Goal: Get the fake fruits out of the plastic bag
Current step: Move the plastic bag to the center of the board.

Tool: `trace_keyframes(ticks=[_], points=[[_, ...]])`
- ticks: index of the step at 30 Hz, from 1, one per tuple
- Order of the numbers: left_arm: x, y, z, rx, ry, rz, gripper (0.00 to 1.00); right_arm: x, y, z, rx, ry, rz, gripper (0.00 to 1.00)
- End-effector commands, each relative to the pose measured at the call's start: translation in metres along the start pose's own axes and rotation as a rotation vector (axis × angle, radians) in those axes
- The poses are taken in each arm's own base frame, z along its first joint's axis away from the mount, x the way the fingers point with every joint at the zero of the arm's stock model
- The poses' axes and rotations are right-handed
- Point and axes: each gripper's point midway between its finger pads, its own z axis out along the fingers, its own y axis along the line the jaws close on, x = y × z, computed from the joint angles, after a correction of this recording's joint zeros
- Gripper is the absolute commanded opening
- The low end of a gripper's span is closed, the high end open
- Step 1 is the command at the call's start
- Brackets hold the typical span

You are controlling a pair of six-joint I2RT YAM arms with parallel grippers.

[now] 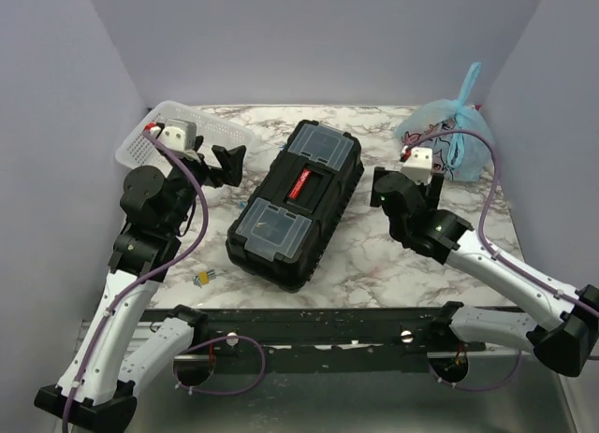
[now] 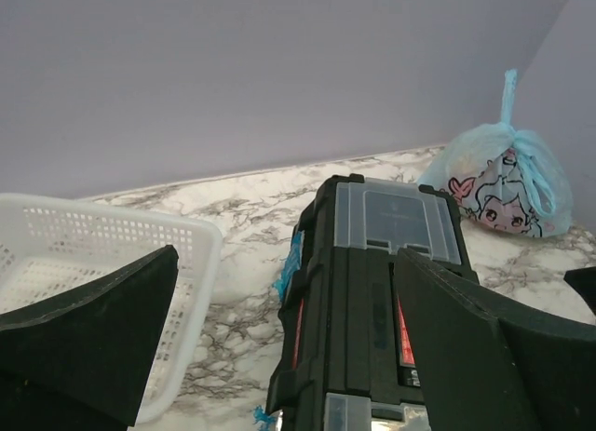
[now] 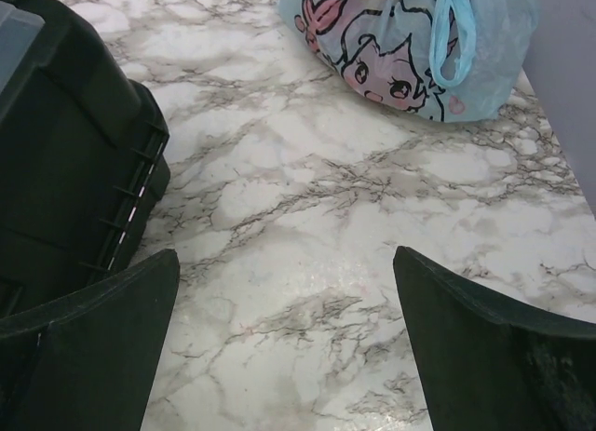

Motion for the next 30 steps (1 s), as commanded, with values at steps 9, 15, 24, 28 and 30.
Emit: trace_keyframes(ticks=[9, 15, 24, 28, 30], points=[[0.013, -0.026, 0.006, 0.095, 0.023, 0.006, 0.99, 0.009, 0.005, 0.026, 0.089, 0.045, -0.063, 1.0], [0.013, -0.034, 0.003, 0.121, 0.021, -0.008, 0.99, 0.05, -0.018, 0.073, 0.056, 0.236, 0.07, 1.0], [0.015, -0.045, -0.001, 0.142, 0.011, 0.0, 0.99, 0.055, -0.064, 0.134, 0.132, 0.337, 0.309, 0.98], [0.014, -0.051, -0.002, 0.162, 0.015, -0.022, 0.99, 0.054, -0.096, 0.162, 0.281, 0.32, 0.327, 0.98], [0.013, -0.057, -0.005, 0.189, 0.01, -0.028, 0.99, 0.047, -0.109, 0.174, 0.343, 0.295, 0.332, 0.99]])
